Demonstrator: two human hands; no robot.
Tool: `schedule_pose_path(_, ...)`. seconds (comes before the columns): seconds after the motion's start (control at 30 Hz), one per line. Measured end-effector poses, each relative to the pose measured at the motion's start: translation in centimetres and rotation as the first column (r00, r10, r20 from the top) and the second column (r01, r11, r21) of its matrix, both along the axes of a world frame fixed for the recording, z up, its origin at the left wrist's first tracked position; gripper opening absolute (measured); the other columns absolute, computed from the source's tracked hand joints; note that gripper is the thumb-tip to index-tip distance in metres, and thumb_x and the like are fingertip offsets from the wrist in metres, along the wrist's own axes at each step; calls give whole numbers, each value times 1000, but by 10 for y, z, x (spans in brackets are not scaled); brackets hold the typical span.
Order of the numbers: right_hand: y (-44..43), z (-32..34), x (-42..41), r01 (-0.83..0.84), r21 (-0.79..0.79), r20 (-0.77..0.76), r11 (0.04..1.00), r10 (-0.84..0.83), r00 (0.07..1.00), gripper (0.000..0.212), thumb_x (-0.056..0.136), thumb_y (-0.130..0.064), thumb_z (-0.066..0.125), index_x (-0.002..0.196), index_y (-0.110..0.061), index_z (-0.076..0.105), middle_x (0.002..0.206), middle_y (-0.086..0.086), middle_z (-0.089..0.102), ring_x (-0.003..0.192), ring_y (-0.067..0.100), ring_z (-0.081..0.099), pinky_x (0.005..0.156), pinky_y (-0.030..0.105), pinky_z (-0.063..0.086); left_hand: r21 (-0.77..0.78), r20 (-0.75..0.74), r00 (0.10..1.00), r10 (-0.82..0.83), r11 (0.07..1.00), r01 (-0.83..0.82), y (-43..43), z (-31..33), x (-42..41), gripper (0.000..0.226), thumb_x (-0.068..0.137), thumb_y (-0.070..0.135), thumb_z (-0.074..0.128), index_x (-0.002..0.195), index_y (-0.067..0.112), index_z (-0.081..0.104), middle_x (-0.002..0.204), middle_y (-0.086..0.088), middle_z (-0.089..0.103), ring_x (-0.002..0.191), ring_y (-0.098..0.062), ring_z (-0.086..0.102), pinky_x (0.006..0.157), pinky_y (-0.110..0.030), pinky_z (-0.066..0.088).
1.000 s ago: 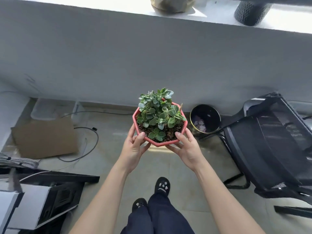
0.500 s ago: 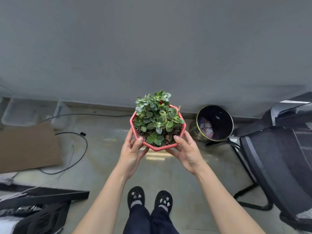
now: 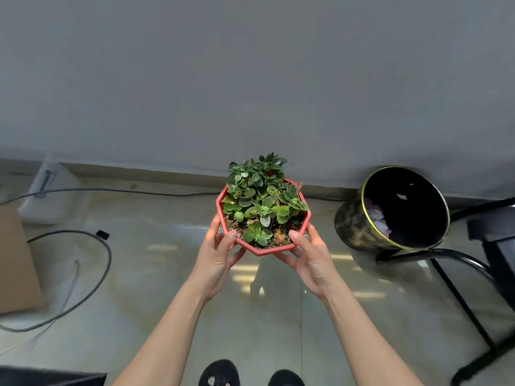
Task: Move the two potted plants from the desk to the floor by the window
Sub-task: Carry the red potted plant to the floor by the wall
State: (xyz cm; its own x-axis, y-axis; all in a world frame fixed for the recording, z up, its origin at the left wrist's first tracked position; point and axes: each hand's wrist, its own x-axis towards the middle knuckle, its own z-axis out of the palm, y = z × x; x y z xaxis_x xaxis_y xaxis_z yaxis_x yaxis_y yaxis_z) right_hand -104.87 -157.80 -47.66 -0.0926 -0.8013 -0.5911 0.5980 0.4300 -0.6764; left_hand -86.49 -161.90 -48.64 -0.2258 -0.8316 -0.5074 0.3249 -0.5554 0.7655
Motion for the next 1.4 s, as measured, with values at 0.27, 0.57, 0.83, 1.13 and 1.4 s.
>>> schedule_pose_path(0.27,-22,-128,0,56,7,-7,998,-56,998,52,75,-8,69,124,-19,55,126,19,59,108,35,61,89,53,52,-22,54,998,24,999,-23,-25,-129,-5,50,92,14,50,138,29,38,115,-3,64,109,-24,61,87,-38,50)
schedule_pose_path(0.57,-48,-228,-3,24,-86,-43,996,-28,999,55,80,-11,65,132,-19,49,122,13,63,105,32,64,84,44,57,-90,55,998,3,996,2,-52,-225,-6,53,91,11,50,140,30,38,96,7,73,99,-19,65,86,-37,52)
schedule_pose_path(0.83,-66,-264,-6,12,-96,-42,995,-16,999,47,82,-10,62,128,-19,52,111,9,68,100,31,65,92,51,52,-96,35,998,-46,994,49,-72,-261,-5,55,90,16,53,140,30,37,115,-3,68,112,-27,62,102,-49,44)
schedule_pose_path(1.13,-74,-284,-9,46,-87,-19,995,-48,999,43,81,-11,63,123,-21,56,112,9,67,108,32,61,91,49,52,-86,-3,998,-69,994,69,-85,-277,-10,53,91,15,52,140,29,38,107,2,73,111,-25,64,100,-45,47)
schedule_pose_path(1.4,-75,-296,-10,63,-97,9,993,-62,998,50,79,-9,65,127,-19,55,118,13,65,109,32,61,88,45,55,-111,-5,997,-80,991,79,-87,-288,-11,59,85,18,56,140,28,37,107,0,73,108,-25,65,93,-39,52)
